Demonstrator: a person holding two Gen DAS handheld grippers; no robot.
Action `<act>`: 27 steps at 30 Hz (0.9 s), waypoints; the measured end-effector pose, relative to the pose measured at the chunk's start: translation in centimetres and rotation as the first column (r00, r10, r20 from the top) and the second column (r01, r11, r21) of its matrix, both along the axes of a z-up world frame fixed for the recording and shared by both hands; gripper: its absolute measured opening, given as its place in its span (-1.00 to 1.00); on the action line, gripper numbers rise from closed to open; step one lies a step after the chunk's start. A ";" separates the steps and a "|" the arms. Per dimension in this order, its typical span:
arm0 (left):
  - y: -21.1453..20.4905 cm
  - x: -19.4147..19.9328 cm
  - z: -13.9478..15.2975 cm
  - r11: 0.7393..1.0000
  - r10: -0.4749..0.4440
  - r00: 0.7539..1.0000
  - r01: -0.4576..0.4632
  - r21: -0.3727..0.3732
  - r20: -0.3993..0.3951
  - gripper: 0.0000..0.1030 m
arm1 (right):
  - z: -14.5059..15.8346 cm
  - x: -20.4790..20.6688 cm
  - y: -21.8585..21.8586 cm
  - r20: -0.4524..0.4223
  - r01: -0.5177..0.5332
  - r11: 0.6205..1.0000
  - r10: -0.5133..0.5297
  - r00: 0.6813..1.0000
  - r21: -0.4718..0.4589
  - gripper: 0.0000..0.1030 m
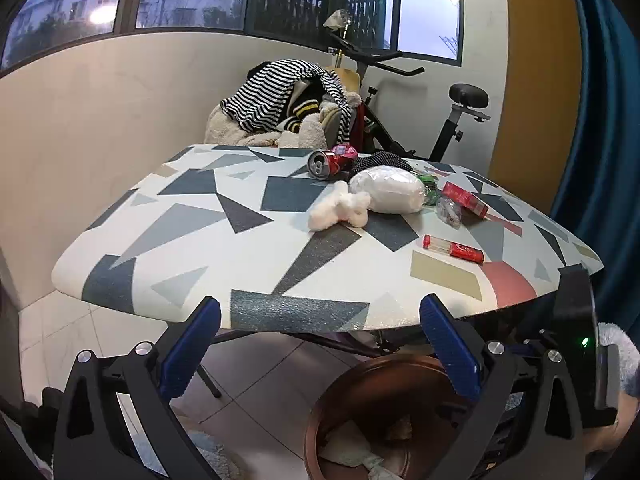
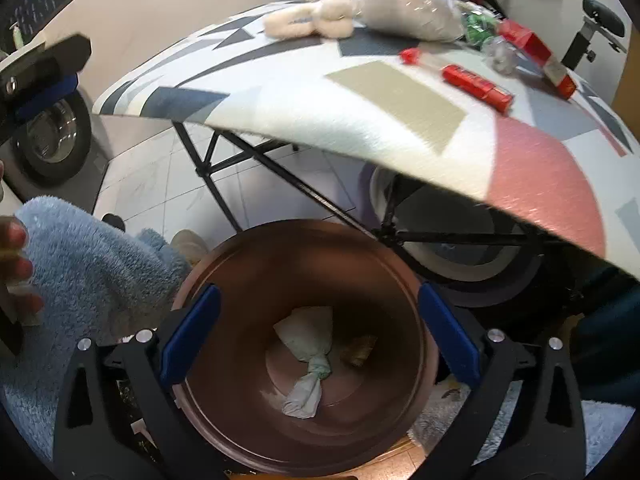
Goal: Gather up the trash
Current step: 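Move the right gripper back over the table toward the red lighter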
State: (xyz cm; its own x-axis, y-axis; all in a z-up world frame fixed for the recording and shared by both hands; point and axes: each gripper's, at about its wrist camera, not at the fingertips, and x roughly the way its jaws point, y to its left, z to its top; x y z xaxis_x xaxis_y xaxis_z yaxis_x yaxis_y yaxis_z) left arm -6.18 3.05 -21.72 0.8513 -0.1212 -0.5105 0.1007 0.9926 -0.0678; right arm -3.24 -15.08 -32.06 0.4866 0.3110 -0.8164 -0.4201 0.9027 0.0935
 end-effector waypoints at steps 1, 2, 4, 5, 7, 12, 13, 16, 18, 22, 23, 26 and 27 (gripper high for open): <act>-0.1 0.1 -0.1 1.000 -0.002 1.000 0.002 0.000 -0.005 0.89 | 0.2 0.0 -0.2 0.002 0.008 1.000 -0.008 1.000 0.002 0.89; -0.2 0.2 -0.2 1.000 -0.004 1.000 0.004 0.001 -0.010 0.89 | 0.3 0.0 -0.4 0.003 0.017 1.000 -0.017 1.000 0.003 0.89; -0.4 0.4 -0.4 1.000 -0.013 1.000 0.013 0.001 -0.019 0.89 | 1.0 -0.1 -1.0 0.027 0.042 0.999 -0.042 0.999 0.000 0.89; -0.5 0.4 -0.5 1.000 -0.016 1.000 0.016 0.002 -0.021 0.89 | 1.2 -0.1 -1.0 0.036 0.048 0.999 -0.048 0.998 -0.001 0.89; -0.7 0.4 -0.5 1.000 -0.025 0.999 0.025 0.001 -0.022 0.89 | 2.2 -0.5 -1.9 0.086 0.078 0.997 -0.077 0.993 -0.001 0.89; -1.0 0.6 -0.6 0.999 -0.042 0.999 0.042 -0.008 -0.023 0.89 | 4.2 -1.2 -3.6 0.171 0.164 0.986 -0.163 0.972 0.008 0.89; -1.0 0.6 -0.7 0.999 -0.047 0.999 0.046 -0.014 -0.025 0.89 | 4.3 -1.2 -3.9 0.180 0.177 0.984 -0.176 0.968 0.013 0.89; -1.0 0.7 -0.7 0.997 -0.061 0.998 0.060 -0.038 -0.021 0.89 | 5.1 -1.3 -5.2 0.205 0.227 0.973 -0.230 0.951 0.039 0.89; -1.1 0.7 -0.6 0.997 -0.063 0.998 0.062 -0.038 -0.014 0.89 | 5.4 -1.2 -5.8 0.210 0.239 0.969 -0.246 0.946 0.061 0.89; -1.0 0.7 -0.6 0.997 -0.067 0.998 0.067 -0.050 -0.008 0.89 | 5.6 -0.9 -6.6 0.217 0.244 0.966 -0.257 0.942 0.085 0.89; -0.9 0.7 -0.6 0.996 -0.066 0.998 0.066 -0.052 -0.008 0.89 | 5.7 -0.9 -6.6 0.222 0.245 0.966 -0.257 0.940 0.082 0.89; -0.4 0.9 -0.6 0.996 -0.051 0.999 0.051 -0.067 -0.007 0.89 | 5.9 -0.7 -6.4 0.240 0.237 0.969 -0.248 0.939 0.075 0.89; -0.2 0.9 -0.6 0.997 -0.041 0.999 0.040 -0.070 -0.007 0.89 | 5.8 -0.6 -6.3 0.235 0.232 0.970 -0.244 0.941 0.080 0.89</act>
